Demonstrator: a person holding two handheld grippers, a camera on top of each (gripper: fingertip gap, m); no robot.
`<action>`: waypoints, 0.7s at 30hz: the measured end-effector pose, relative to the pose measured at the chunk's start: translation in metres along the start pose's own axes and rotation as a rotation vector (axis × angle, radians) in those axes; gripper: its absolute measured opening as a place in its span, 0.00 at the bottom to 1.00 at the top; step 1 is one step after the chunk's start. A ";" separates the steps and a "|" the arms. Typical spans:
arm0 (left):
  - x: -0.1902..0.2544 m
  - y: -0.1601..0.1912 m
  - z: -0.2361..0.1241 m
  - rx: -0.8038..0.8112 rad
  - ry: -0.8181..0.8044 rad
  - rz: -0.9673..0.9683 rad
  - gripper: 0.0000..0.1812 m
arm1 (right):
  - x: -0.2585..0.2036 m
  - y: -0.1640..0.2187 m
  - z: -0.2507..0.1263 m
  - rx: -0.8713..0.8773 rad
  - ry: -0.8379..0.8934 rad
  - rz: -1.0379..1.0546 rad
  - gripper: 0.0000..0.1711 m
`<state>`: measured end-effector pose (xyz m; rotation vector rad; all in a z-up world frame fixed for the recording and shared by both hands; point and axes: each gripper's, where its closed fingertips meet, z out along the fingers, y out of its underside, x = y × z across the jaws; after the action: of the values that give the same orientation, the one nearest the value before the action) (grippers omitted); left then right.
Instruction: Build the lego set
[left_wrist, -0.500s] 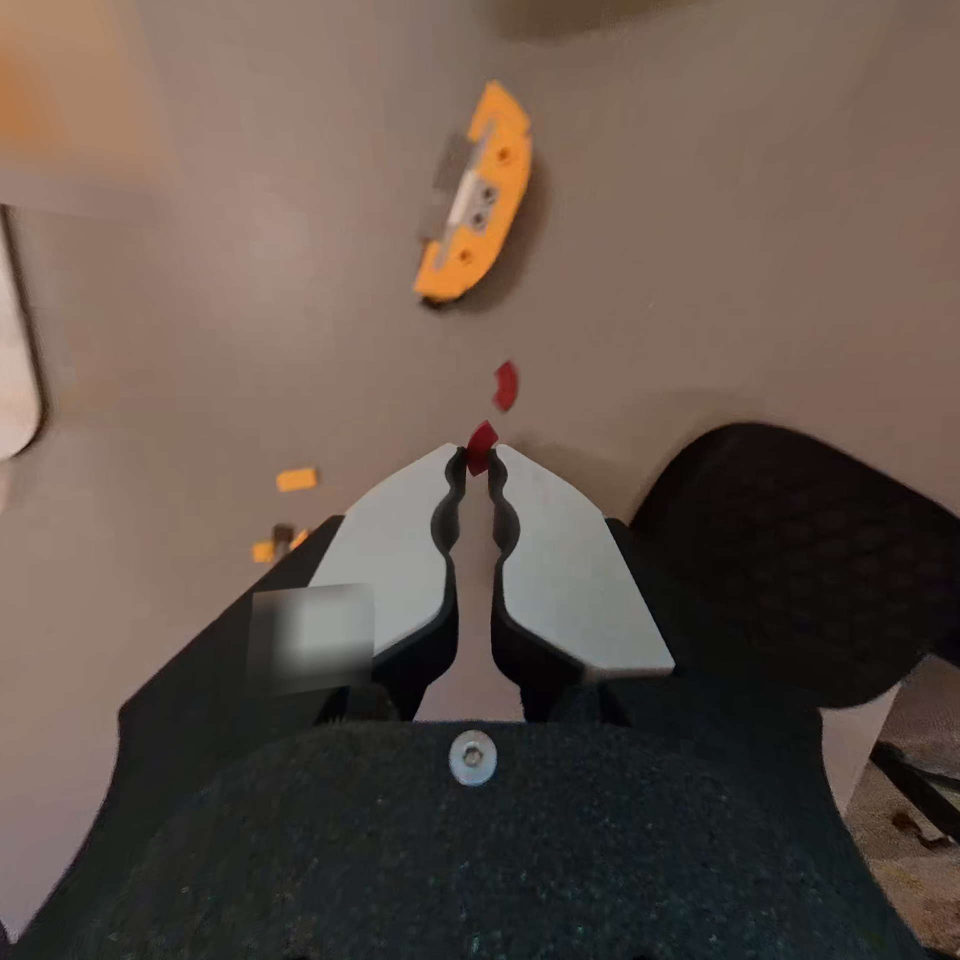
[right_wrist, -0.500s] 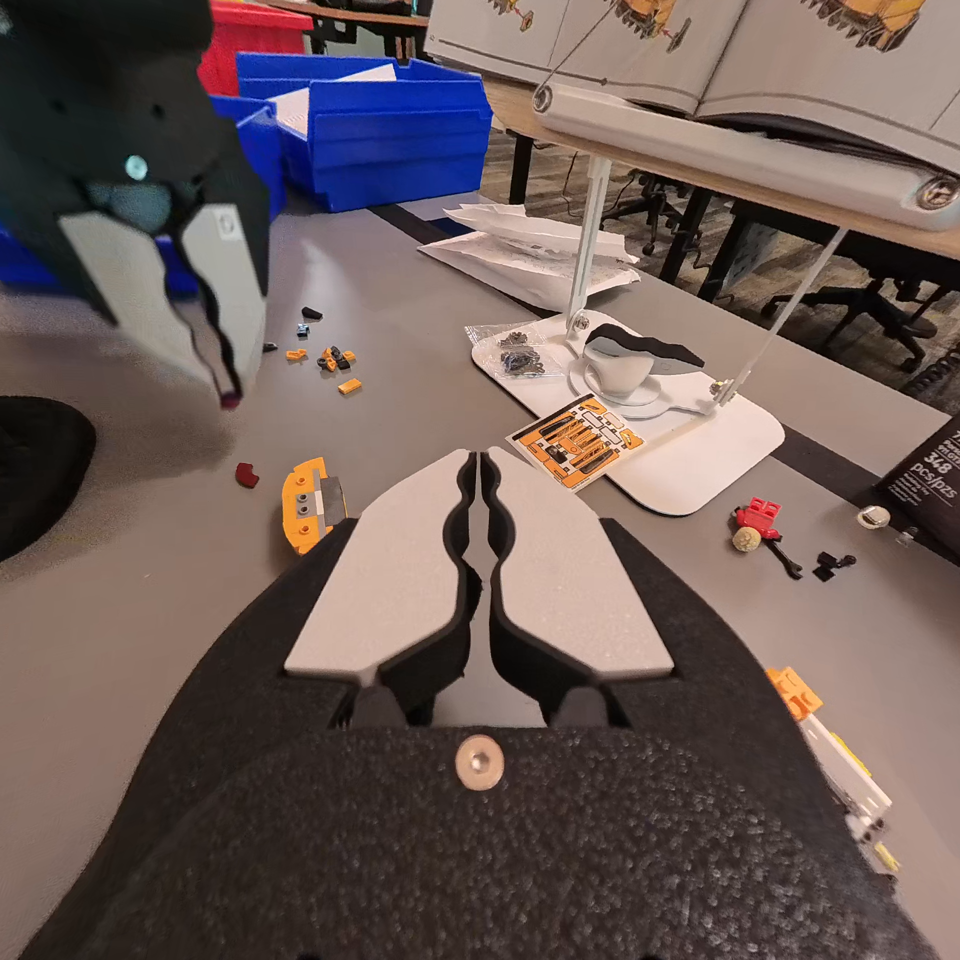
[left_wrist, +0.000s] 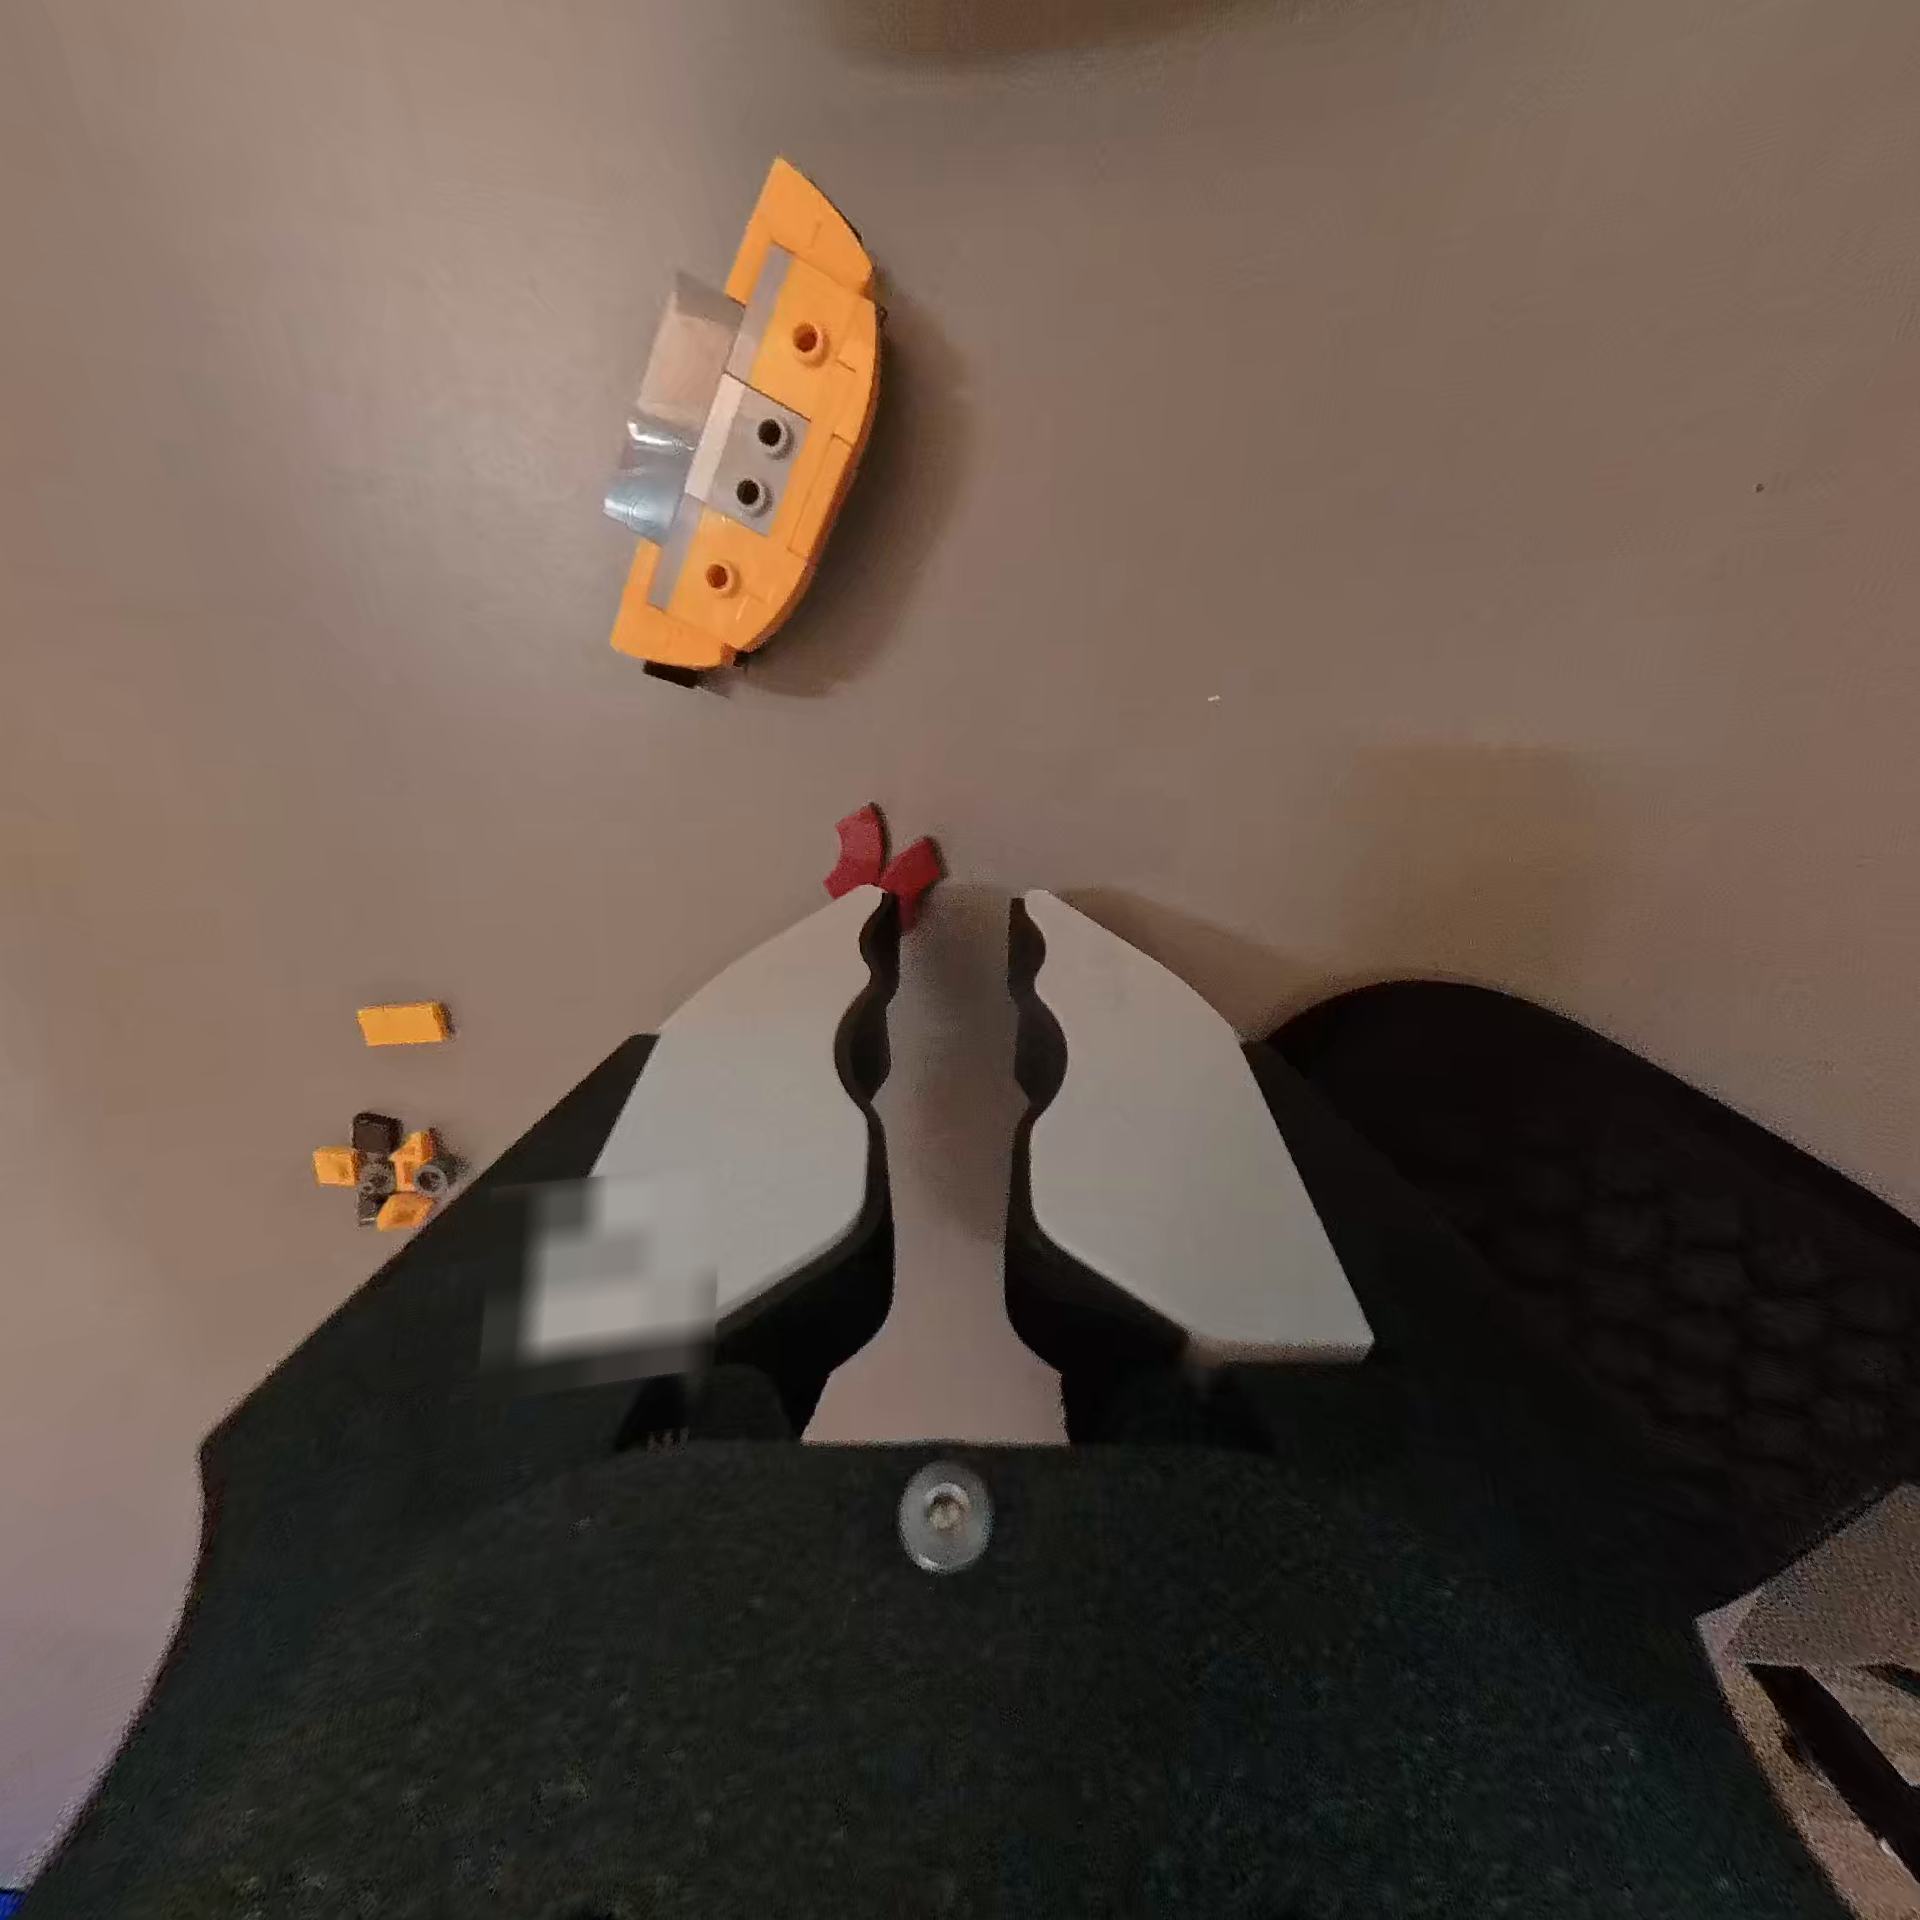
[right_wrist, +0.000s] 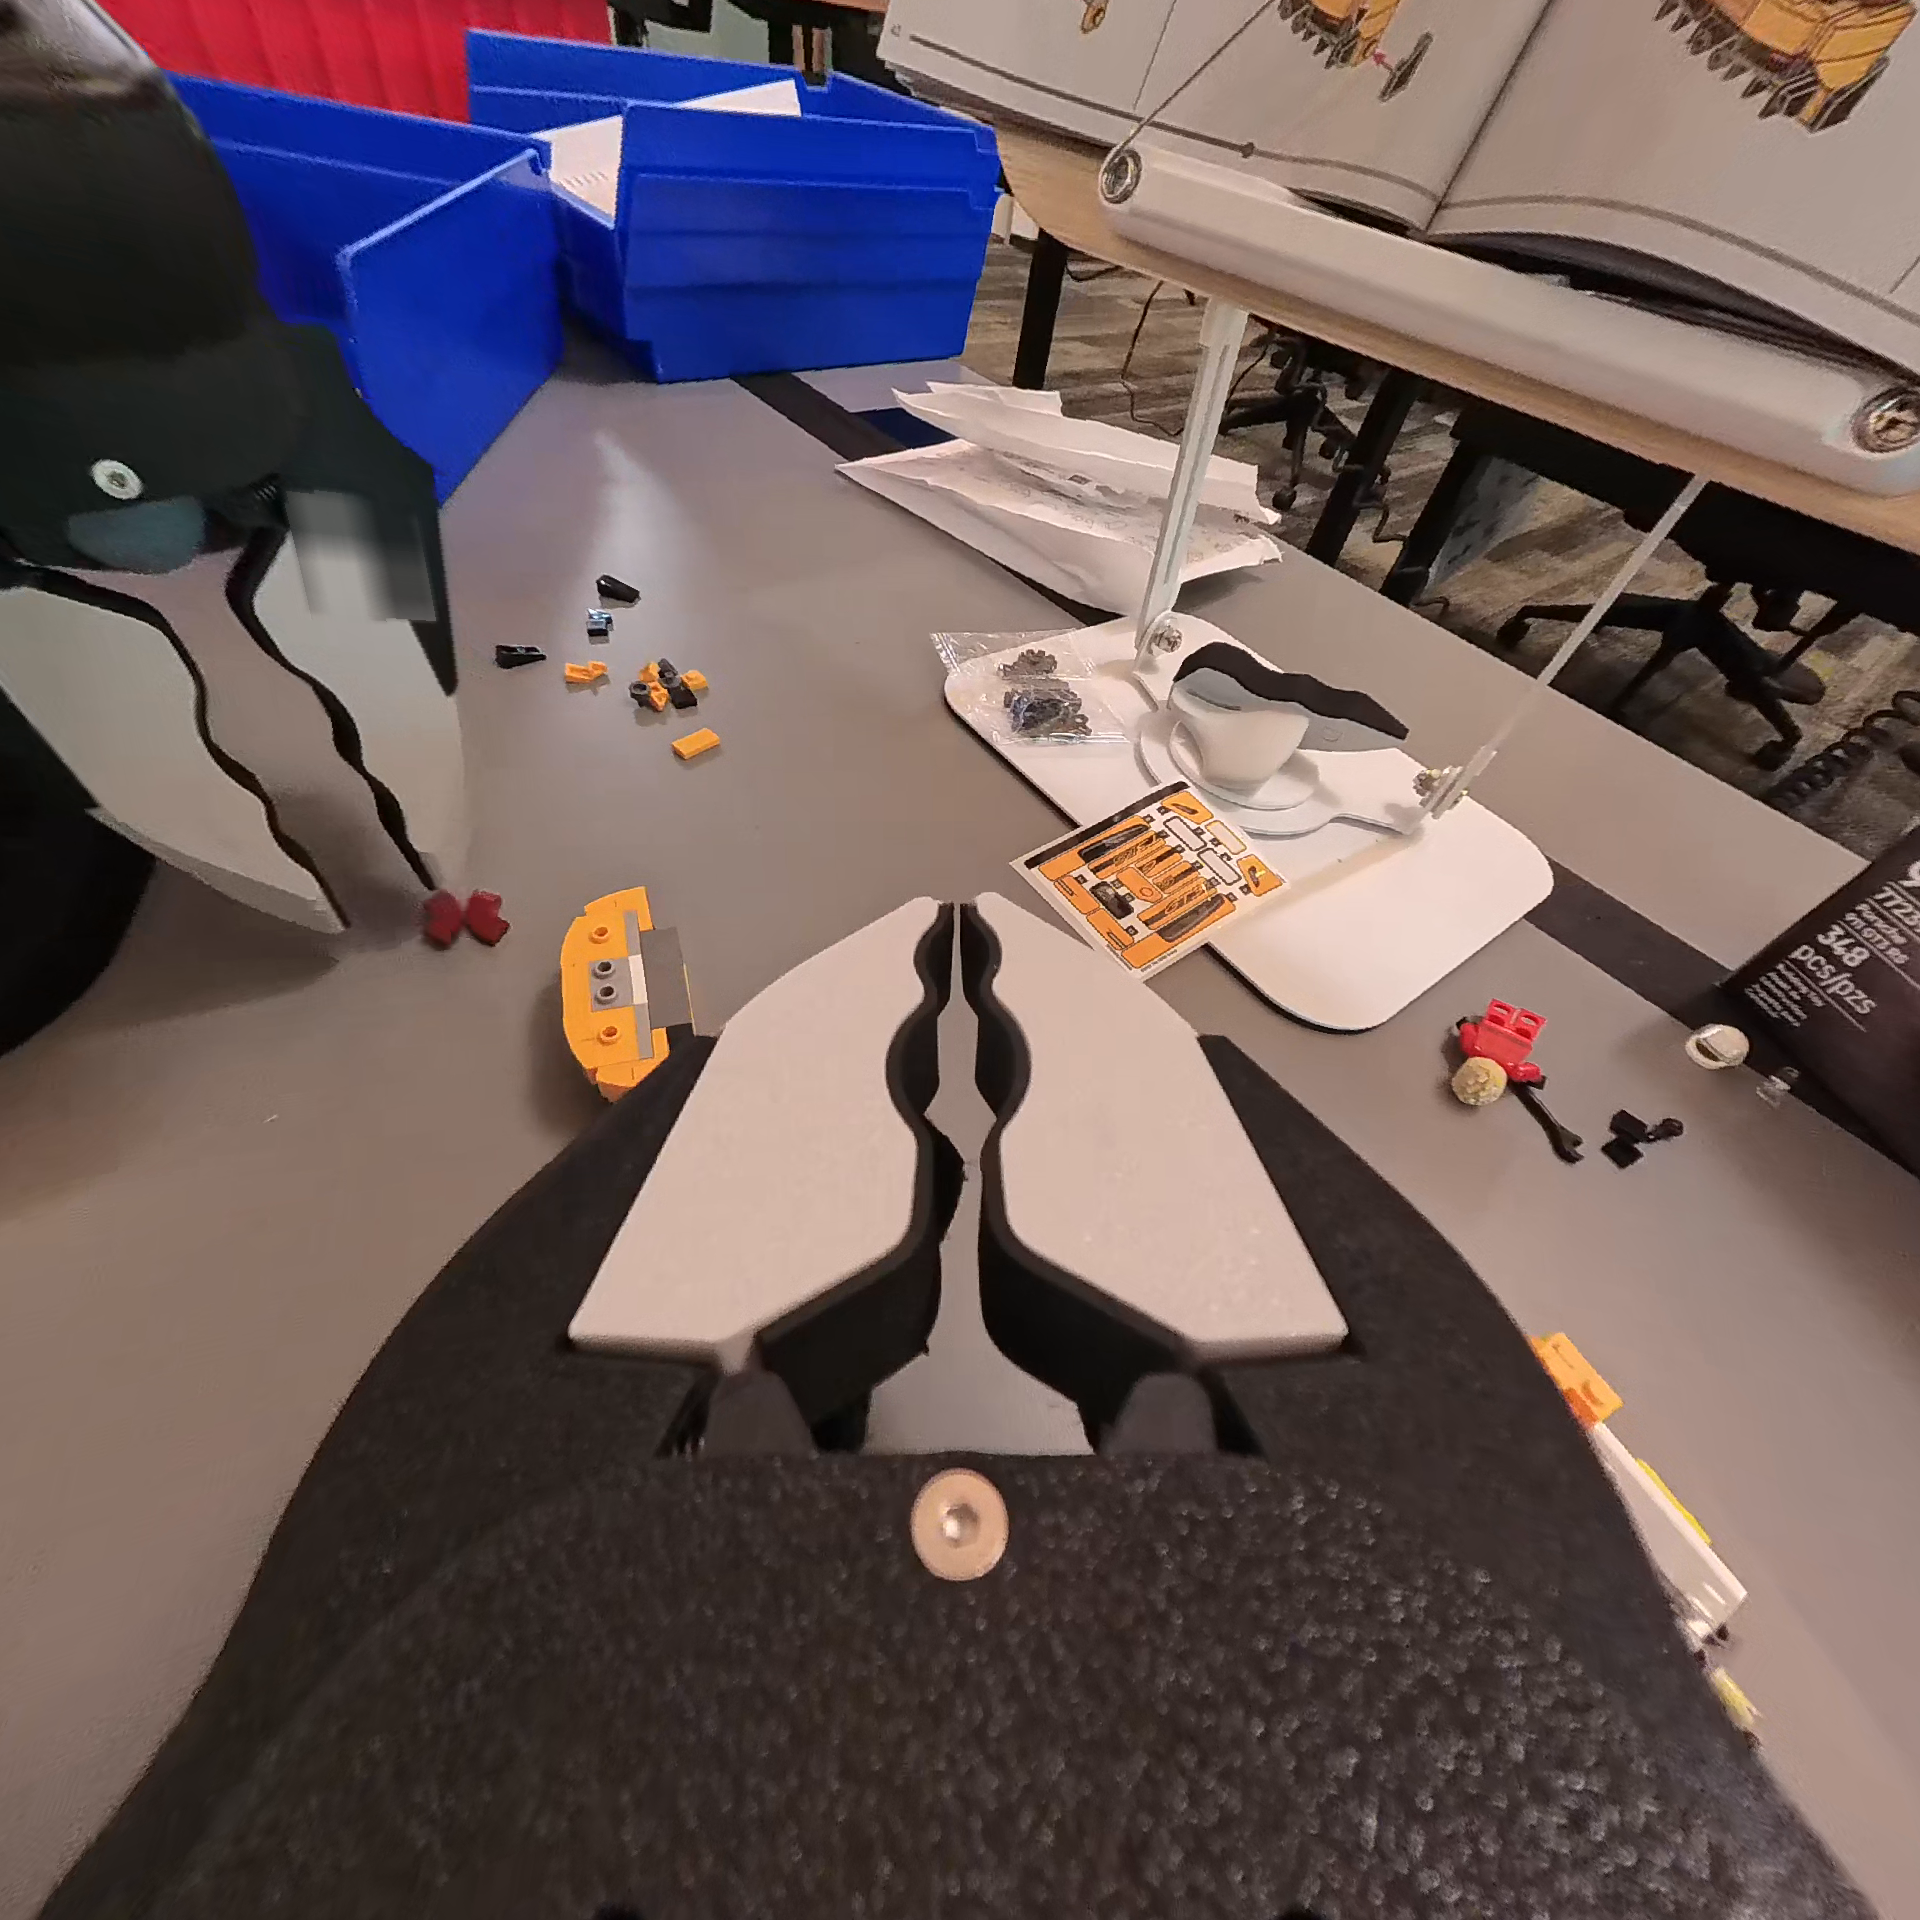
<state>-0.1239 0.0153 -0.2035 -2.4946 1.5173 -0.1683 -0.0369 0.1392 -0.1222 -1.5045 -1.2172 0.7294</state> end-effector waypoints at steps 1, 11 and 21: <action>0.001 0.000 -0.001 0.005 -0.003 -0.003 0.11 | 0.000 0.000 0.000 0.001 0.000 -0.001 0.00; -0.011 -0.003 -0.054 0.229 -0.198 -0.127 0.06 | -0.001 -0.007 -0.003 0.027 0.016 -0.021 0.00; -0.084 0.158 -0.197 0.387 -0.750 -0.607 0.00 | 0.046 -0.035 -0.032 0.217 0.286 0.064 0.00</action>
<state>-0.3399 -0.0054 -0.0499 -2.2216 0.3824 0.3195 -0.0056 0.1705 -0.0733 -1.4157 -0.8517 0.6406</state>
